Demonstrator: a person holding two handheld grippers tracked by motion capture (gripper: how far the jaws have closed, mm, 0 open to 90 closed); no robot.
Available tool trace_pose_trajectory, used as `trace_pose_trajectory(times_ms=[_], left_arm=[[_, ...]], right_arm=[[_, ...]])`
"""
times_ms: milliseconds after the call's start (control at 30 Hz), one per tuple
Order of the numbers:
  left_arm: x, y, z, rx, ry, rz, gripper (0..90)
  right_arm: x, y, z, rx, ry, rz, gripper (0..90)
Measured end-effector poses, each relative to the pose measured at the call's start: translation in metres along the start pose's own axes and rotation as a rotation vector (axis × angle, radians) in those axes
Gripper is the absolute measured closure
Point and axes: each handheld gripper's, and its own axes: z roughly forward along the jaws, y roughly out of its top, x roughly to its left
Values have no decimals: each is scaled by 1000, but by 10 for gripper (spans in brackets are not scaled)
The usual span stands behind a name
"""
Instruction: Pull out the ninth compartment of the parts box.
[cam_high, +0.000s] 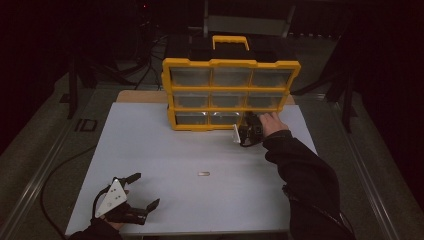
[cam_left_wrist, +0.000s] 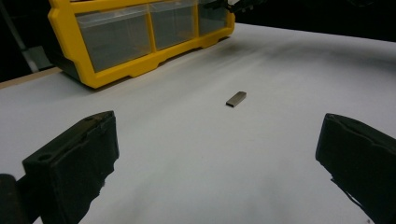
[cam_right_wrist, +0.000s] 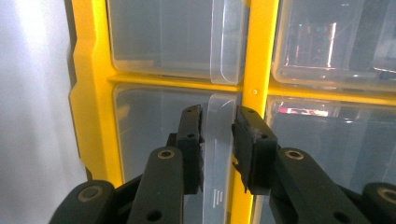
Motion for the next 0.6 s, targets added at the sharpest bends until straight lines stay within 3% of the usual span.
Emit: trace_pose_trajectory(times_ms=[133, 167, 267, 600], left_arm=[[0, 0, 1, 2, -3, 3, 0], [0, 0, 1, 3, -4, 5, 0], [0, 0, 1, 3, -4, 6, 0], [0, 0, 1, 5, -4, 4, 0]], right_arm=[[-1, 2, 0, 9, 10, 11, 724], [0, 2, 1, 18, -6, -23, 724], [8, 2, 1, 13, -46, 7, 724], [13, 3, 2, 16, -107, -11, 771]])
